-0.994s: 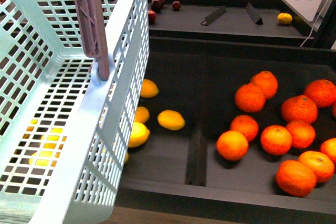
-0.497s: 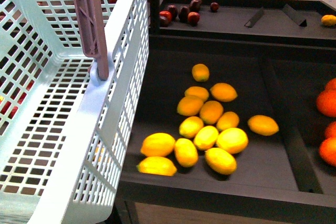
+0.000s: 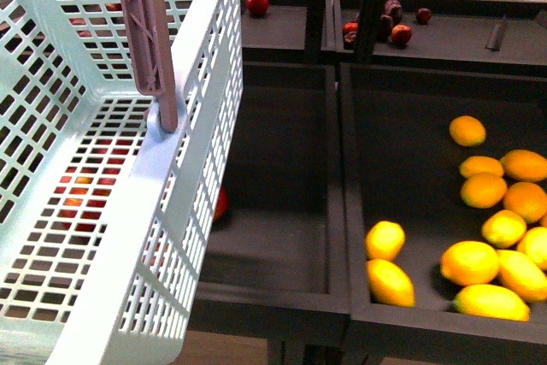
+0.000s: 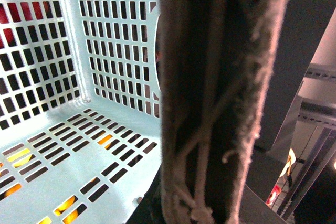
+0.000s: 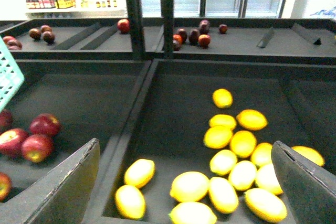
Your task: Pick lemon and mango into basket
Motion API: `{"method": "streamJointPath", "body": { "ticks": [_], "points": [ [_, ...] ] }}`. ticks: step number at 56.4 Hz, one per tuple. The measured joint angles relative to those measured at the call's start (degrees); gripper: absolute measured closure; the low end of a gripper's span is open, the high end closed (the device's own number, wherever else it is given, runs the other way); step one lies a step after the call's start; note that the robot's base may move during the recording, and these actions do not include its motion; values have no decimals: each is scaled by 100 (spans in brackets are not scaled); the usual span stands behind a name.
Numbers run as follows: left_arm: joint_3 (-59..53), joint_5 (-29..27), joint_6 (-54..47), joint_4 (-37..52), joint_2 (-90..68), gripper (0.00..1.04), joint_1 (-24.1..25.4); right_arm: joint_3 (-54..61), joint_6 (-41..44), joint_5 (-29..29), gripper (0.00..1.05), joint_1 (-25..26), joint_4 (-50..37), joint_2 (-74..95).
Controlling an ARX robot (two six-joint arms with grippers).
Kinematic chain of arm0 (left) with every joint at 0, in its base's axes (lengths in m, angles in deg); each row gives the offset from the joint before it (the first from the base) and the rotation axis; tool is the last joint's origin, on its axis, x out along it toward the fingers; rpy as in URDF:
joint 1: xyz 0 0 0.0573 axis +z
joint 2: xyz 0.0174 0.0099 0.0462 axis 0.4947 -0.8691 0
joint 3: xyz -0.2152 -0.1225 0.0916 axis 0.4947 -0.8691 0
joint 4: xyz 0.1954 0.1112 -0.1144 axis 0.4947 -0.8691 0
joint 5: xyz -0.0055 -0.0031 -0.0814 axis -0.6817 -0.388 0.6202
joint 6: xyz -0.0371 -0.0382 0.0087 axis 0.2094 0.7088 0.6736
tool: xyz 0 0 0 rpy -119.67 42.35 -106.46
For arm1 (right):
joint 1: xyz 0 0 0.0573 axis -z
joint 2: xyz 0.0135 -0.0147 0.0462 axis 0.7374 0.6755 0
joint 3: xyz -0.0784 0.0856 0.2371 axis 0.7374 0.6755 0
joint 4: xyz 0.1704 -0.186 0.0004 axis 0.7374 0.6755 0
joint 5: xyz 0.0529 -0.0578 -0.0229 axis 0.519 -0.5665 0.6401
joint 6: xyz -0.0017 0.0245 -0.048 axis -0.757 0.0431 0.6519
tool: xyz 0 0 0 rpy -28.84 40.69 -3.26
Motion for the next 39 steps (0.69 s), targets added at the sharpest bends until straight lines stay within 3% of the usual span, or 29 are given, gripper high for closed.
{"method": "streamJointPath", "body": {
  "ticks": [25, 33, 39],
  "points": [
    [-2, -181, -129, 0, 2, 99, 79, 4, 0, 35, 9, 4, 0, -7],
    [-2, 11, -92, 0, 0, 99, 44, 4, 0, 24, 9, 4, 0, -7],
    [669, -225, -1182, -1309, -391, 99, -151, 4, 0, 15, 9, 4, 0, -7]
  ]
}}
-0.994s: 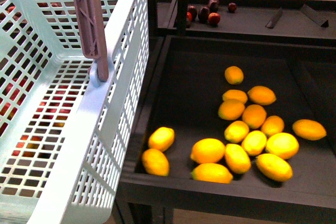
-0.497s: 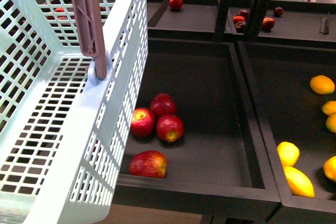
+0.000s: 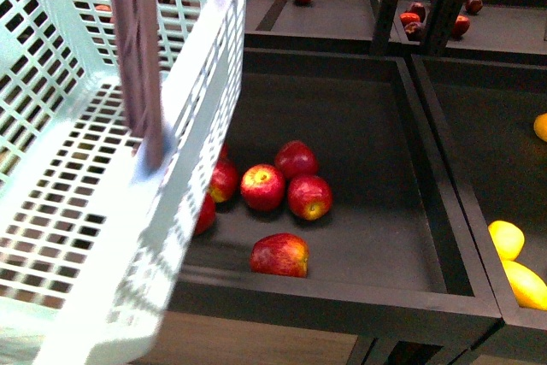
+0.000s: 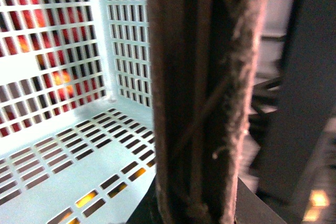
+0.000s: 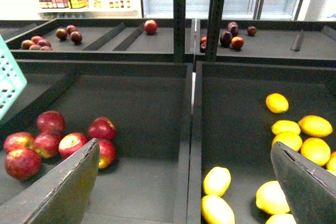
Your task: Pick lemon and mango into basket
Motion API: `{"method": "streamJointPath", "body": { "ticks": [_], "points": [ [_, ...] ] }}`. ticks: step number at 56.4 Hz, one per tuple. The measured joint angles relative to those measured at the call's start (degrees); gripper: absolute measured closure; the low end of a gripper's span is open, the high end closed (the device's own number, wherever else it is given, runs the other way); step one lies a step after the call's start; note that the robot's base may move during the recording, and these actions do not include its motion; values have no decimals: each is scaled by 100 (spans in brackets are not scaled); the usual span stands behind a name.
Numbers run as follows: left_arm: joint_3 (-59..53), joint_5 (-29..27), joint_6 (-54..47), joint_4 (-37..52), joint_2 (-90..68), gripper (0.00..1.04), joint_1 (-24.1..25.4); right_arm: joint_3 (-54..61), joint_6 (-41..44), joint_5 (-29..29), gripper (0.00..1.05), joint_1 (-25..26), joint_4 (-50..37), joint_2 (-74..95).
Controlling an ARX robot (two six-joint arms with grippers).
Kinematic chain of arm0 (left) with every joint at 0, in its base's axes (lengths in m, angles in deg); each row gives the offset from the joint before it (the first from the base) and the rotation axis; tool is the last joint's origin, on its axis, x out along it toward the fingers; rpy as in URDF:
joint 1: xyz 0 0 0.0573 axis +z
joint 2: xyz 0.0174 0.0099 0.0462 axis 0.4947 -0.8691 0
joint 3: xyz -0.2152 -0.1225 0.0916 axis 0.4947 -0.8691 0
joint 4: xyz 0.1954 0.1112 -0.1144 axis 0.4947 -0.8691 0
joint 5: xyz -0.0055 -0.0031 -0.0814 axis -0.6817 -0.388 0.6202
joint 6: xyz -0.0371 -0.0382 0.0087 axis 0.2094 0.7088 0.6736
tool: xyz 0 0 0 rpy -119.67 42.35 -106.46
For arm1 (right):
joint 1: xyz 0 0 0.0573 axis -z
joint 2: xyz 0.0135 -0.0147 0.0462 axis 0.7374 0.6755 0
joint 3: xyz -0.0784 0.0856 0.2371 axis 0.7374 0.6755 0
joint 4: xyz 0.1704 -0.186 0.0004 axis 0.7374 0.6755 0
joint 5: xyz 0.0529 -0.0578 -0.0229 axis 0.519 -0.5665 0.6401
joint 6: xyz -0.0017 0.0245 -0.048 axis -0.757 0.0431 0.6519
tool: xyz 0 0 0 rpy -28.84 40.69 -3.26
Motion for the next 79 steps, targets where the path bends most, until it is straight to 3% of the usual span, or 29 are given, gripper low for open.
{"method": "streamJointPath", "body": {
  "ticks": [5, 12, 25, 40, 49, 69, 73, 75, 79],
  "points": [
    [1137, -166, -2846, -476, -1172, 99, -258, 0, 0, -4, 9, 0, 0, 0],
    [2426, 42, -4085, -640, -2529, 99, -435, 0, 0, -4, 9, 0, 0, 0],
    [4616, 911, -3427, -1198, -4559, 99, -1123, 0, 0, -4, 9, 0, 0, 0],
    [4894, 1191, -2863, -907, -4780, 99, -2175, 0, 0, -17, 9, 0, 0, 0],
    [4889, 1266, -2907, -767, -4688, 99, -2319, 0, 0, -17, 9, 0, 0, 0],
    [4889, 887, -3554, -946, -4516, 99, -2393, 0, 0, -17, 9, 0, 0, 0],
    [4889, 911, -3576, -946, -4516, 99, -2389, -188, -354, -505, 9, -72, 463, 343],
    [4889, 933, -3578, -946, -4516, 99, -2389, -341, -710, -627, 9, 111, 372, 927],
    [4889, 955, -3580, -946, -4505, 99, -2420, -651, -1078, -125, 9, 833, -533, 2085]
  ]
}}
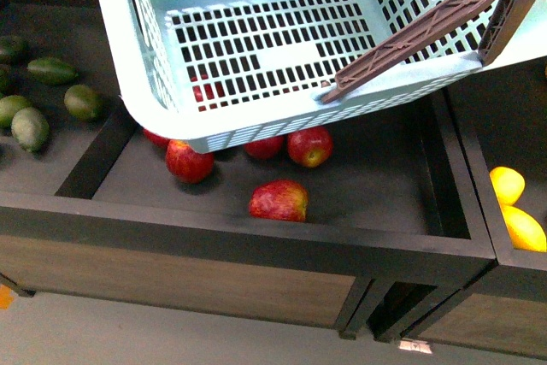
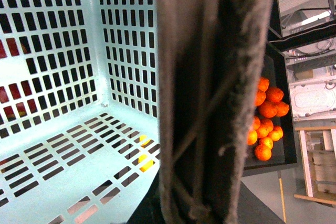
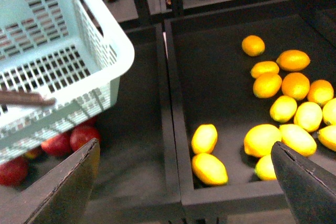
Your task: Pick lemon and mango into basket
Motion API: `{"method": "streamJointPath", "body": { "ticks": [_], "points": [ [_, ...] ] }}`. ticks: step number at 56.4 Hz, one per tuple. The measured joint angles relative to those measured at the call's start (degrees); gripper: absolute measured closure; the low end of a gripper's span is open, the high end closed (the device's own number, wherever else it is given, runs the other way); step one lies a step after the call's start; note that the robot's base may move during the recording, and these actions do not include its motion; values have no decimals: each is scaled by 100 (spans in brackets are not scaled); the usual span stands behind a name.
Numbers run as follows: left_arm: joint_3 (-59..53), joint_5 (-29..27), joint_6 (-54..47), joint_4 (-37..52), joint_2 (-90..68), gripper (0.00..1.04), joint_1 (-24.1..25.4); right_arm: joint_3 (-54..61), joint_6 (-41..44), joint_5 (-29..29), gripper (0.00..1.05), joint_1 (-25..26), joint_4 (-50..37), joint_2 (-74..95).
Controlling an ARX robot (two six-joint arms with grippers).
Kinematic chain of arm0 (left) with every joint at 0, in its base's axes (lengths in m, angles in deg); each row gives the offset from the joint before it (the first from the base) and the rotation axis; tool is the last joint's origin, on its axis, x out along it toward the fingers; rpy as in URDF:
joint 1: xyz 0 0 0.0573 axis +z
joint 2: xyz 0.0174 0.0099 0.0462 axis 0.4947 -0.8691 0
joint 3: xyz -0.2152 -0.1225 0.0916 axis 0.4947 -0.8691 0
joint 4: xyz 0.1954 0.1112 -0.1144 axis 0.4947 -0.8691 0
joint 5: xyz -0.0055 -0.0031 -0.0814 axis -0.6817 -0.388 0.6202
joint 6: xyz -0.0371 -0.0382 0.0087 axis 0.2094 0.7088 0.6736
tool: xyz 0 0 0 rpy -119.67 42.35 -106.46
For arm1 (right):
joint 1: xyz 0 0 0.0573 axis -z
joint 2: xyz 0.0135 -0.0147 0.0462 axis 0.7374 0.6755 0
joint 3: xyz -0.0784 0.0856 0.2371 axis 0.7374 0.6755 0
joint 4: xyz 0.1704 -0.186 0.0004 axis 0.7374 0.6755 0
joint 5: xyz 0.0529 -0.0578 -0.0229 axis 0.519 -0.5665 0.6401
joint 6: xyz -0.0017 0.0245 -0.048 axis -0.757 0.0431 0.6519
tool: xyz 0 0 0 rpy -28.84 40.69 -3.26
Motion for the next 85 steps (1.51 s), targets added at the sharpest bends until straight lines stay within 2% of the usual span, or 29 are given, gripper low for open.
{"method": "streamJointPath", "body": {
  "ticks": [5, 8, 14, 20, 28, 33, 41, 50, 66, 85],
  "points": [
    [0, 13, 4, -2, 0, 99, -11, -450, -76, 535, 9, 973, -1451, 1707],
    [0, -2, 0, -2, 0, 99, -9, -629, -31, 682, 9, 1220, -2100, 2605],
    [0, -31, -4, -2, 0, 99, 13, -1099, 70, 522, 9, 1443, -3248, 4566],
    [0, -28, -2, -2, 0, 99, 17, -1770, 313, 201, 9, 1497, -3836, 6378],
    [0, -17, -2, -2, 0, 99, 7, -2933, 374, 125, 9, 1558, -3316, 8415],
    [0, -9, -2, -2, 0, 99, 7, -3709, 262, -140, 9, 1547, -2835, 9451],
    [0, -11, -4, -2, 0, 99, 7, -4760, -162, -142, 9, 1526, -2208, 10386],
    [0, -9, -2, -2, 0, 99, 7, -5836, -566, -402, 9, 1449, -1600, 11119],
    [0, -7, -7, -2, 0, 99, 7, -6660, -671, -627, 9, 1220, -1128, 11936],
    [0, -13, -7, -2, 0, 99, 7, -7125, -785, -754, 9, 1233, -852, 12360]
  ]
}}
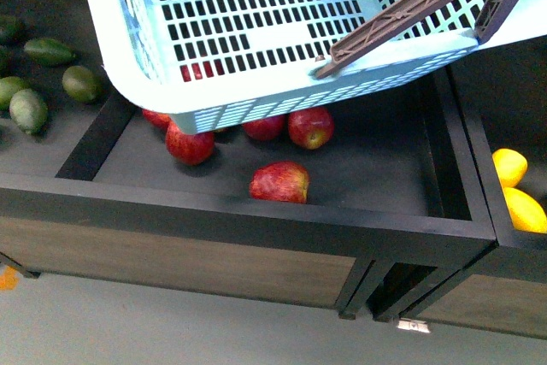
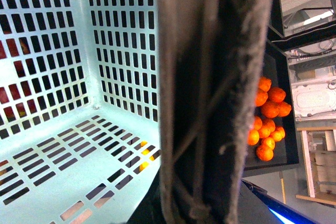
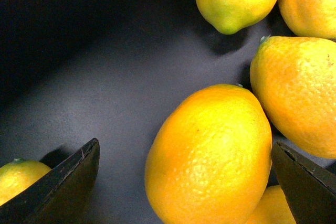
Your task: Pick lemon and mango into basket
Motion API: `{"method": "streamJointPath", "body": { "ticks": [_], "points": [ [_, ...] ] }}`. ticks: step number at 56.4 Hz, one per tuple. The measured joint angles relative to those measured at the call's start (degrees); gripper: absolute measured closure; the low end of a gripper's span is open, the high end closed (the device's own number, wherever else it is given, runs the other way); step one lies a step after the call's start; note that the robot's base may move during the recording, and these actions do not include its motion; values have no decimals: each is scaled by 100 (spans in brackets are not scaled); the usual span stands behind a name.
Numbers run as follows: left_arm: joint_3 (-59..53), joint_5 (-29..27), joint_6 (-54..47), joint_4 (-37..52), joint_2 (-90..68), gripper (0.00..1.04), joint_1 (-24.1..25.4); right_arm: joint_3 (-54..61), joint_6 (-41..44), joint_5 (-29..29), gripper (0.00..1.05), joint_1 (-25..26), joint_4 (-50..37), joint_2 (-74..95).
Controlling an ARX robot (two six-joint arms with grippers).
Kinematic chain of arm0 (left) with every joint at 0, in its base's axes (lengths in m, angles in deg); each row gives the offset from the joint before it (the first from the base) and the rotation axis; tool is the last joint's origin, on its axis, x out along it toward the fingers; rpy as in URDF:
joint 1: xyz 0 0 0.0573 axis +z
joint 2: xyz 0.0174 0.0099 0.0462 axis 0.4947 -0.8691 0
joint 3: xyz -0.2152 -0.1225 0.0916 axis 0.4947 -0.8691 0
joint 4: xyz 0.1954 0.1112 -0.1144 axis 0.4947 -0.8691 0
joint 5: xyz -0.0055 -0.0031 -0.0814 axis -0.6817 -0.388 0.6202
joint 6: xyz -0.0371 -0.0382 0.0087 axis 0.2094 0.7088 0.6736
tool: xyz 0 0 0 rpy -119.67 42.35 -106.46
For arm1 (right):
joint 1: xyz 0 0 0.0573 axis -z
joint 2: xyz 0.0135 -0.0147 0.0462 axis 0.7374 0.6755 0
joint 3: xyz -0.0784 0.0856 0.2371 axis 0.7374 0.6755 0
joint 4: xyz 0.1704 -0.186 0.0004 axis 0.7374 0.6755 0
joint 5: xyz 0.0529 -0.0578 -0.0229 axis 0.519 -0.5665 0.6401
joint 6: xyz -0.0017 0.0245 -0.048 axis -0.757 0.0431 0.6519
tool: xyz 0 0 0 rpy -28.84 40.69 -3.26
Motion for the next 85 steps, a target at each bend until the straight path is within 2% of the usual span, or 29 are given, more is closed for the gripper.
{"method": "streamJointPath", "body": {
  "ticks": [37, 42, 48, 56, 63, 73, 85],
  "points": [
    [0, -2, 0, 0, 0, 99, 0, -824, -350, 24, 9, -9, 605, 608],
    [0, 0, 0, 0, 0, 99, 0, -852, -400, 61, 17, -7, 625, 619],
    [0, -7, -2, 0, 0, 99, 0, -850, -442, 138, 34, -2, 619, 627],
    [0, 2, 0, 0, 0, 99, 0, -713, -442, 295, 40, 44, 433, 590],
    [0, -9, -2, 0, 0, 99, 0, 13, -299, 649, 41, 197, -188, 55],
    [0, -7, 0, 0, 0, 99, 0, 1241, 17, 1443, 41, 404, -1191, -1659],
    [0, -2, 0, 0, 0, 99, 0, 2159, -81, 2380, 41, 369, -1545, -3829]
  ]
}}
